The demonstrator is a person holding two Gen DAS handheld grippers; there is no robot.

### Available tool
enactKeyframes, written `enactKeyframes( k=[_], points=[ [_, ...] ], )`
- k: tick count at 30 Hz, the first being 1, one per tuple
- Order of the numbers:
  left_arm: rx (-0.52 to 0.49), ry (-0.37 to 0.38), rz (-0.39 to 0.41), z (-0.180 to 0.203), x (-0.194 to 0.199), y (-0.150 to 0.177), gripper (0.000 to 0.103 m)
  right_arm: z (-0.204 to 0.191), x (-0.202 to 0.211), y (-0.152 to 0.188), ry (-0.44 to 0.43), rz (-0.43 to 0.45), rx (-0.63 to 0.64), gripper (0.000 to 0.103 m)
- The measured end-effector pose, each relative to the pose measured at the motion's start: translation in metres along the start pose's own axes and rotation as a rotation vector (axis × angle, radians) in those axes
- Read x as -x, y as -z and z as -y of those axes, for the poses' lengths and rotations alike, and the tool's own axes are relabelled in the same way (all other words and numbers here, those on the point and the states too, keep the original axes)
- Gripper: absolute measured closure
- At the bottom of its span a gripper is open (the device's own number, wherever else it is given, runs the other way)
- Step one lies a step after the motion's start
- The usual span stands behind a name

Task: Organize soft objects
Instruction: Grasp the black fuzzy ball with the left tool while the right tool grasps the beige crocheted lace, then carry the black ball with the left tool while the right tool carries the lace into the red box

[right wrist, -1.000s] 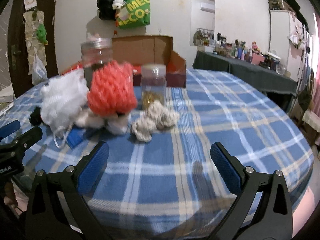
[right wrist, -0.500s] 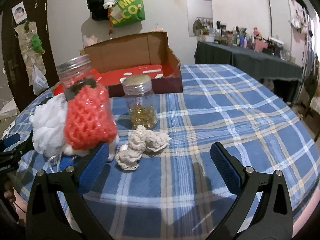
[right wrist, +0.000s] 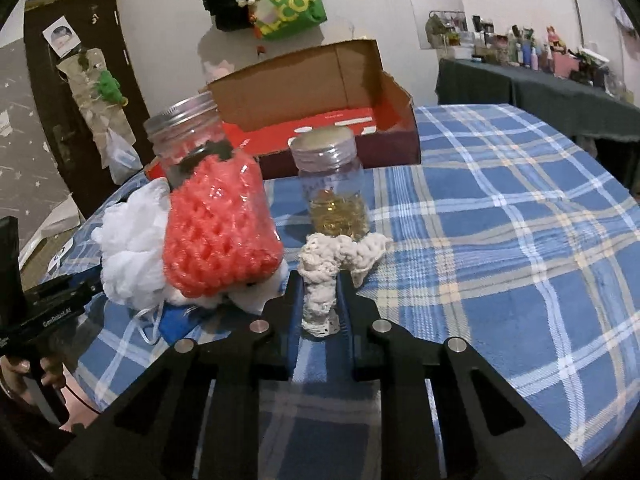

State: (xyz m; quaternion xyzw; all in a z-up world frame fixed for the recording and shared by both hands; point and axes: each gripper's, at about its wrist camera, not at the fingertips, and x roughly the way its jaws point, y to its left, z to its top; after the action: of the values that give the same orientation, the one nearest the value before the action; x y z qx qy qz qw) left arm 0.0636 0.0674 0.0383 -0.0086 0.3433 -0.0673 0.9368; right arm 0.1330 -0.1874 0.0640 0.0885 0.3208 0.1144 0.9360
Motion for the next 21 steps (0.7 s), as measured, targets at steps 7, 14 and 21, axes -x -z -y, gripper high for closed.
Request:
enactKeyframes(
  k=[7, 14, 21],
  points=[
    [0.000, 0.003, 0.006, 0.002, 0.005, -0.001, 0.075, 0.002, 0.004, -0.002, -0.004, 0.009, -0.007, 0.087],
    [0.001, 0.003, 0.009, 0.002, 0.009, -0.004, 0.075, 0.008, 0.010, -0.005, -0.007, 0.013, -0.029, 0.088],
    [0.000, -0.008, 0.014, -0.011, 0.014, -0.017, 0.075, 0.023, 0.017, -0.013, 0.020, 0.015, -0.047, 0.087]
  ],
)
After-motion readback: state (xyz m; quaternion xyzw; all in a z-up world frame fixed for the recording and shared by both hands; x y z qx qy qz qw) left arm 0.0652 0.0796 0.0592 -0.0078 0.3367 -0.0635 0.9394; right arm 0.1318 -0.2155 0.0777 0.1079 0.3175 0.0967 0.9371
